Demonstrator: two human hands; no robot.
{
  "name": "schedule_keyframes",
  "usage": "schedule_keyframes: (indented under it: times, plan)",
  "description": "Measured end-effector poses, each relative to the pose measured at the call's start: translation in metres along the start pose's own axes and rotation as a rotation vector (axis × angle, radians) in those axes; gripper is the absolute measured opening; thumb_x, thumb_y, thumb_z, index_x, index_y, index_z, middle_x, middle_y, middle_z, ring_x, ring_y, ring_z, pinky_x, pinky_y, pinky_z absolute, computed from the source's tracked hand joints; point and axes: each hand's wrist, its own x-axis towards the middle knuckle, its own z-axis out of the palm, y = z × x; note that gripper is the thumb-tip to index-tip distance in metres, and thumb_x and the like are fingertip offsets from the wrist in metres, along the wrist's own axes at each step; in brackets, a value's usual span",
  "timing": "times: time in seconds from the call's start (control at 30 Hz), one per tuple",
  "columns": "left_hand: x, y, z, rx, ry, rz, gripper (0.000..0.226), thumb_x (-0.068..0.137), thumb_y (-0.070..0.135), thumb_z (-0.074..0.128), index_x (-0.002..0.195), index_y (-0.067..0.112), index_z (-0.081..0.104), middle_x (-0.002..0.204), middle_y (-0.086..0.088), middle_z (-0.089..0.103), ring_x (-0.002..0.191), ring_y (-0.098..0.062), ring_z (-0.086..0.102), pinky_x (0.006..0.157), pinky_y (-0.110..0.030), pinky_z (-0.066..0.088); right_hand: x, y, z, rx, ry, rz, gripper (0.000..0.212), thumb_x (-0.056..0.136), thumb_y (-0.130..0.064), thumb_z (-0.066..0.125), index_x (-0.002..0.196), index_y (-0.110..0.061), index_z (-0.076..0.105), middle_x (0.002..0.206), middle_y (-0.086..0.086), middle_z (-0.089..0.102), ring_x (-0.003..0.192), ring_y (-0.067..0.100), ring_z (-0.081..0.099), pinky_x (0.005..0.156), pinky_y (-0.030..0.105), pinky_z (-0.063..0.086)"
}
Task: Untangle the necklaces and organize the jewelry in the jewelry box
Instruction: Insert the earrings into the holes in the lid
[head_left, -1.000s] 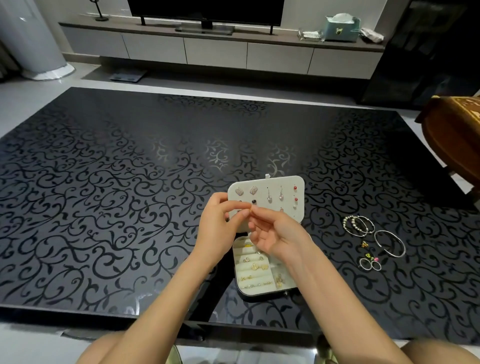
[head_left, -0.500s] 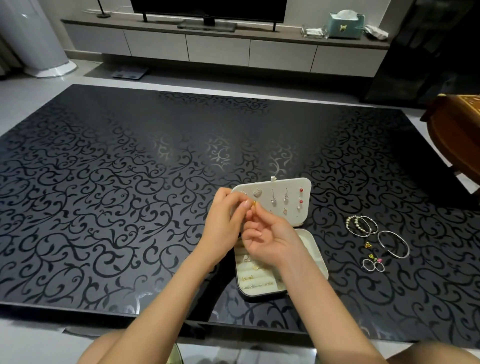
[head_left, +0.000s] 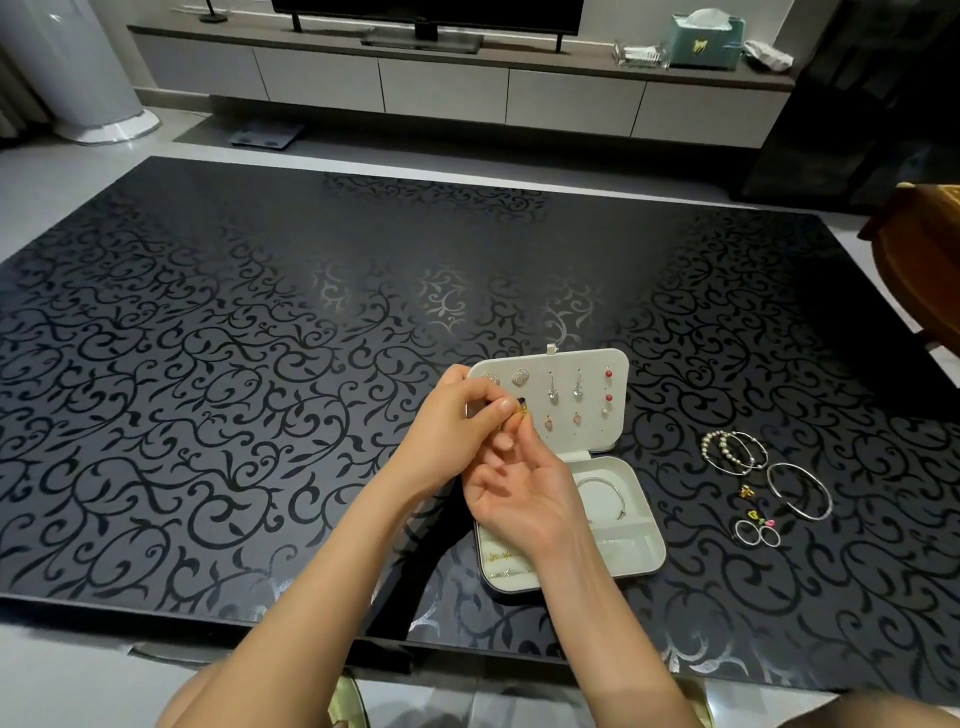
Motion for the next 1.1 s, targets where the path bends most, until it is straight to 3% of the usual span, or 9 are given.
schedule_keyframes:
  times: [0.13,0.27,0.37,0.47,0.53,0.67,0.83,0.97,1.1]
  plan:
    - [0.003,-0.001,-0.001,0.041,-0.005,-0.019,0.025,0.092,0.018,0.059,0.07,0.026,0.064,0.089,0.0,0.053,0.078,-0.015,0.057,0.077,-0.027,0.047,-0.001,0.002,0.004,0.022,0.04,-0.055,0.031,0.084,-0.024,0.058,0.059,-0.008,0.07,0.049,-0.004,0.038,0.036,0.007,0.033,0.04,0.014,0.017]
    - [0.005,-0.001,-0.006,-0.056,-0.06,-0.028,0.024,0.091,0.019,0.061,0.073,0.03,0.072,0.08,-0.009,0.068,0.083,-0.022,0.058,0.091,-0.042,0.043,-0.001,-0.002,0.009,0.05,0.064,-0.018,0.027,0.083,-0.025,0.06,0.064,-0.008,0.069,0.048,-0.005,0.036,0.035,0.007,0.031,0.04,0.015,0.017]
    - [0.005,-0.001,-0.008,-0.11,-0.068,-0.032,0.016,0.088,0.022,0.065,0.075,0.024,0.073,0.091,-0.023,0.062,0.081,-0.015,0.053,0.084,-0.035,0.043,-0.004,-0.01,0.009,0.092,0.081,0.082,0.021,0.079,-0.021,0.063,0.065,-0.007,0.07,0.05,-0.004,0.035,0.035,0.009,0.031,0.039,0.015,0.019]
    - [0.005,-0.003,-0.005,-0.081,-0.033,-0.026,0.023,0.087,0.021,0.066,0.068,0.034,0.07,0.079,-0.002,0.056,0.072,-0.003,0.046,0.073,-0.021,0.038,-0.009,-0.013,0.01,0.239,0.075,0.179,0.019,0.08,-0.015,0.063,0.064,-0.004,0.062,0.05,-0.003,0.036,0.034,0.013,0.033,0.038,0.017,0.023]
    - [0.006,-0.003,-0.003,-0.062,-0.014,-0.018,0.031,0.086,0.018,0.066,0.064,0.038,0.068,0.08,0.004,0.055,0.075,-0.006,0.047,0.073,-0.021,0.04,-0.01,-0.009,0.011,0.324,0.076,0.17,0.02,0.081,-0.012,0.061,0.063,-0.003,0.06,0.049,0.0,0.037,0.033,0.015,0.034,0.037,0.018,0.026]
    - [0.008,-0.004,-0.004,-0.047,-0.03,-0.032,0.027,0.086,0.014,0.066,0.066,0.033,0.067,0.089,-0.006,0.059,0.08,-0.013,0.053,0.081,-0.029,0.045,-0.008,0.006,0.009,0.401,0.043,0.091,0.019,0.081,-0.011,0.059,0.065,-0.002,0.062,0.048,0.001,0.039,0.032,0.016,0.036,0.037,0.016,0.033]
    - [0.011,-0.009,-0.007,-0.075,-0.01,-0.058,0.017,0.087,0.017,0.066,0.071,0.024,0.067,0.083,0.0,0.058,0.076,-0.009,0.051,0.073,-0.023,0.041,-0.012,0.007,0.003,0.404,-0.155,0.016,0.019,0.083,-0.019,0.062,0.07,-0.005,0.064,0.062,-0.002,0.042,0.046,0.014,0.041,0.039,0.022,0.036]
    - [0.011,-0.009,-0.005,-0.142,-0.009,-0.062,0.011,0.089,0.02,0.063,0.084,0.016,0.072,0.084,-0.007,0.062,0.076,-0.009,0.052,0.077,-0.024,0.041,-0.024,-0.006,-0.001,-0.038,-0.059,-0.169,0.014,0.083,-0.02,0.064,0.072,-0.011,0.065,0.06,-0.003,0.043,0.049,0.009,0.037,0.04,0.016,0.029]
    - [0.012,-0.011,-0.005,-0.24,-0.026,-0.112,0.019,0.091,0.021,0.06,0.088,0.008,0.073,0.096,-0.005,0.071,0.097,-0.017,0.061,0.094,-0.03,0.042,-0.029,-0.027,-0.03,-1.306,0.217,-0.758,0.011,0.088,-0.017,0.062,0.078,-0.019,0.066,0.065,-0.005,0.059,0.059,0.008,0.049,0.054,0.016,0.043]
